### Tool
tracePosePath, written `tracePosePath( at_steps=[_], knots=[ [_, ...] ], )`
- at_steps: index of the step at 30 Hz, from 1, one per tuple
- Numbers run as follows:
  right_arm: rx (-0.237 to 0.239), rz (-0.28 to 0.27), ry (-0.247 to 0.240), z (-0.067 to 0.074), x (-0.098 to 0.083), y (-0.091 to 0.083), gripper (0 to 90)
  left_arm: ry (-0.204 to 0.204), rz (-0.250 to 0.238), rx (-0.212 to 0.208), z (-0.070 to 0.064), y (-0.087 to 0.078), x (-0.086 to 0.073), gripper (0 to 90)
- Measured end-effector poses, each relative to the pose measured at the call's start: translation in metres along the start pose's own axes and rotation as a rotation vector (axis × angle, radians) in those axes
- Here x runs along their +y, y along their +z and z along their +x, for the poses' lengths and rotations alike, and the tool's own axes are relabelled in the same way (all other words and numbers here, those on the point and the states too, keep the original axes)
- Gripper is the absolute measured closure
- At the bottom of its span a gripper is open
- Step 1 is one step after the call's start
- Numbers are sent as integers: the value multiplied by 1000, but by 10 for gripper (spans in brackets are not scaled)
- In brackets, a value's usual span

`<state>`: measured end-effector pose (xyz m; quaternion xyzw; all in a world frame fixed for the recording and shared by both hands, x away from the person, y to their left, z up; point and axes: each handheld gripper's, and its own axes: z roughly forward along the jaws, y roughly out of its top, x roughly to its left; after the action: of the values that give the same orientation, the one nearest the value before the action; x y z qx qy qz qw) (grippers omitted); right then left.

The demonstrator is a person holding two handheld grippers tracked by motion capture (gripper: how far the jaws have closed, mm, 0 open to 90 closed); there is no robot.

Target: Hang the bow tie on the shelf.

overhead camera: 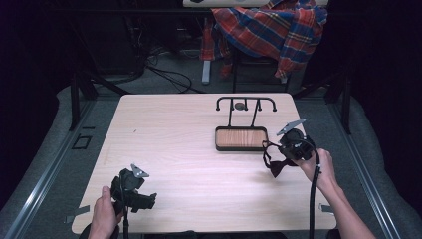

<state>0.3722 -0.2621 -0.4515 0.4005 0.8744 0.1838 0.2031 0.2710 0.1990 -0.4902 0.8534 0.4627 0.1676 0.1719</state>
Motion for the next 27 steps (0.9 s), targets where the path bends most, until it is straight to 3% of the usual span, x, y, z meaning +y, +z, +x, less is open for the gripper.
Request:
tracePosePath(
  at_steps=[27],
  knots=[
    [-11,-69,5,-7,28,-8,892,-3,-6,2,0,0,0,159]
  ],
)
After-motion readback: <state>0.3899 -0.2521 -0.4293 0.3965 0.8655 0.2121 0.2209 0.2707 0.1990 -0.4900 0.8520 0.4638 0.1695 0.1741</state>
